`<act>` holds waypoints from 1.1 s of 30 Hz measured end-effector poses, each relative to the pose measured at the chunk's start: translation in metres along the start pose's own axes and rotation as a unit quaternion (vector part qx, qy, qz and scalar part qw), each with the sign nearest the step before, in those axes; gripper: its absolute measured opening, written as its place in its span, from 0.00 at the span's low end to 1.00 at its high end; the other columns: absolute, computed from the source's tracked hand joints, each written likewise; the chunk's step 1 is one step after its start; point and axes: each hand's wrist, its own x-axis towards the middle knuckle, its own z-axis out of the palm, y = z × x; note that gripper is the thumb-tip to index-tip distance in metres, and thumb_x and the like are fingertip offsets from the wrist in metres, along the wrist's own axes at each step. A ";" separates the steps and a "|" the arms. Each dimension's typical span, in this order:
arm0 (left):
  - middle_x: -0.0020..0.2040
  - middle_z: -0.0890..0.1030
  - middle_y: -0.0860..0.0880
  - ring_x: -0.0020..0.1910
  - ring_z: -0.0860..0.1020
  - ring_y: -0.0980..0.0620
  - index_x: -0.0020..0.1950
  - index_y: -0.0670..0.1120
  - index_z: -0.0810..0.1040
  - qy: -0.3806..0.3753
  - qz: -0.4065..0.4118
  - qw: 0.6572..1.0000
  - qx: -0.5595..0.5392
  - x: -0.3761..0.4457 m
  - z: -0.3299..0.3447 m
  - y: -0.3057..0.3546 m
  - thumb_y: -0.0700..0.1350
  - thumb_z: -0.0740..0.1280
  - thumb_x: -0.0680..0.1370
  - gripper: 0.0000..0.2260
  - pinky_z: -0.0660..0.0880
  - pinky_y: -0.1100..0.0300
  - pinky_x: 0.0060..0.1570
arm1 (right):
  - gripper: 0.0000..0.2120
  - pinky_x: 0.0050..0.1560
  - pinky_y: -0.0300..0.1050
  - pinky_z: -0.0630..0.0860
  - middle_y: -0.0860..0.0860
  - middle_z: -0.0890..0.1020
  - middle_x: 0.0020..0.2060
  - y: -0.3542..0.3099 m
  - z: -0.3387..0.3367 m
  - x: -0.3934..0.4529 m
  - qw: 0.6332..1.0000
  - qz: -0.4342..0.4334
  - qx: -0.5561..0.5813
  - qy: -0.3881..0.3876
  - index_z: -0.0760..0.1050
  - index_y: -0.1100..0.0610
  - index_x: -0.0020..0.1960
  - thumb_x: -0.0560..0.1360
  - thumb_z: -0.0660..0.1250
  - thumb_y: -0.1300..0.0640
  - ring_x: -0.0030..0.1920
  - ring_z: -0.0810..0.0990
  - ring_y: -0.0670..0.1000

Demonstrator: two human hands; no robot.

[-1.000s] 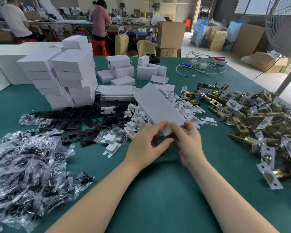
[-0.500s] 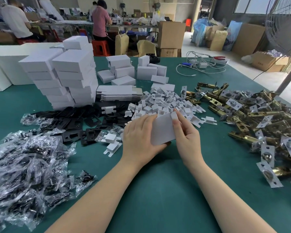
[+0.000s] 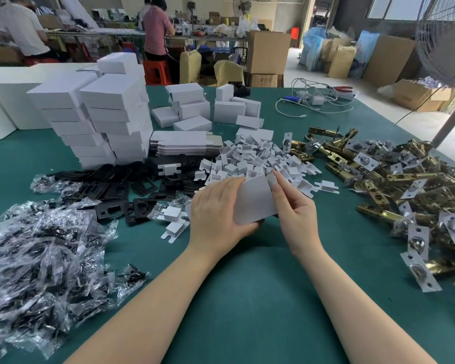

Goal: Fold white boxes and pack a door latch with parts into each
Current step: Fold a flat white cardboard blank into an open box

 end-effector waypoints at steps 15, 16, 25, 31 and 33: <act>0.63 0.78 0.50 0.63 0.76 0.46 0.67 0.47 0.74 -0.027 -0.055 0.997 -0.037 0.001 -0.003 -0.003 0.59 0.73 0.62 0.36 0.69 0.47 0.62 | 0.12 0.56 0.42 0.71 0.39 0.75 0.56 0.009 0.002 -0.006 0.994 -0.005 -0.095 -0.058 0.66 0.39 0.58 0.83 0.59 0.57 0.57 0.74 0.38; 0.63 0.79 0.50 0.62 0.76 0.45 0.67 0.46 0.74 -0.024 -0.055 0.997 -0.041 0.001 -0.002 -0.003 0.58 0.74 0.62 0.36 0.70 0.47 0.62 | 0.10 0.53 0.40 0.72 0.41 0.77 0.53 0.008 0.004 -0.007 0.995 -0.011 -0.087 -0.036 0.68 0.41 0.55 0.82 0.61 0.57 0.54 0.76 0.38; 0.63 0.78 0.53 0.61 0.75 0.48 0.67 0.50 0.74 -0.022 -0.084 0.994 -0.061 0.004 0.000 -0.004 0.59 0.77 0.62 0.36 0.70 0.47 0.61 | 0.08 0.48 0.42 0.81 0.46 0.87 0.47 0.004 0.006 -0.006 0.995 0.044 0.073 0.050 0.83 0.51 0.52 0.77 0.69 0.61 0.47 0.84 0.45; 0.62 0.78 0.55 0.61 0.74 0.51 0.67 0.52 0.73 -0.027 -0.103 0.989 -0.105 0.004 -0.001 -0.006 0.60 0.75 0.61 0.36 0.70 0.49 0.62 | 0.10 0.60 0.55 0.78 0.44 0.86 0.50 -0.001 0.004 -0.004 0.999 0.015 -0.004 0.038 0.82 0.46 0.53 0.79 0.67 0.60 0.52 0.83 0.45; 0.61 0.78 0.56 0.60 0.75 0.52 0.66 0.53 0.73 -0.028 -0.102 0.988 -0.111 0.004 -0.001 -0.004 0.61 0.74 0.61 0.35 0.71 0.49 0.61 | 0.10 0.57 0.55 0.80 0.43 0.86 0.46 -0.002 0.002 -0.003 0.999 0.015 0.000 0.050 0.82 0.47 0.53 0.79 0.67 0.60 0.48 0.82 0.44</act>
